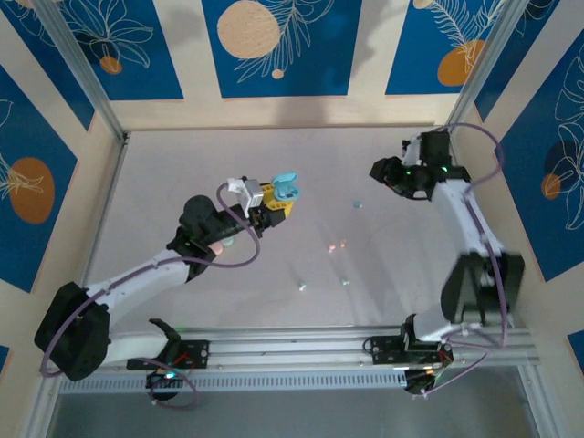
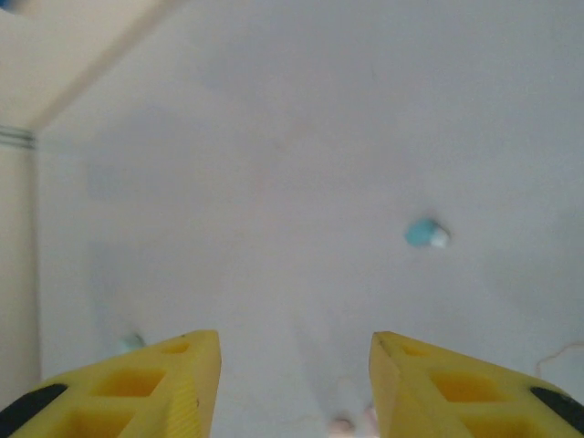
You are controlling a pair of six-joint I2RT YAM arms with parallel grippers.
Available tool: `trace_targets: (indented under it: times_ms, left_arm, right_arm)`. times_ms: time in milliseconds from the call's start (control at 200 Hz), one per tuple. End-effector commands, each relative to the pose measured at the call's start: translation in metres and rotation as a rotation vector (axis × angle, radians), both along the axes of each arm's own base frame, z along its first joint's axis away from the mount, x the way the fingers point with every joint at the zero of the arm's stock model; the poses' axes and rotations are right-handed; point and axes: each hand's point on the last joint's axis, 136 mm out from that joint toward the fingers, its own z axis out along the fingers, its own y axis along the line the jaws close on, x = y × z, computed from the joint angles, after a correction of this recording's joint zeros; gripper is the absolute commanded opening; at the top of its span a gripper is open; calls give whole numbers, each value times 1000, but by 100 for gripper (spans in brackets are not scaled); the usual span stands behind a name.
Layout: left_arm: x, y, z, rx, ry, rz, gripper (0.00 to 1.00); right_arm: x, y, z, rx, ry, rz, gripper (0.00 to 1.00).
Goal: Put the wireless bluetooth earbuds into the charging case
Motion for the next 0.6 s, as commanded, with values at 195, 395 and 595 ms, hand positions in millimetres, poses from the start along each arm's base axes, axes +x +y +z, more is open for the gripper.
trace_targets:
  times_ms: [195,395,595]
  left_arm:
    - [1,-8,21,-57,-42,-29,22]
    - [2,-7,19,-41,-39,-17,22]
    - [4,-6,19,-35,-46,-3,22]
  right_arm:
    - [22,4,-75,-105,243,138,48]
    - [42,13,-101,-64,290,177,48]
    - [56,19,-116,-45,314,203,48]
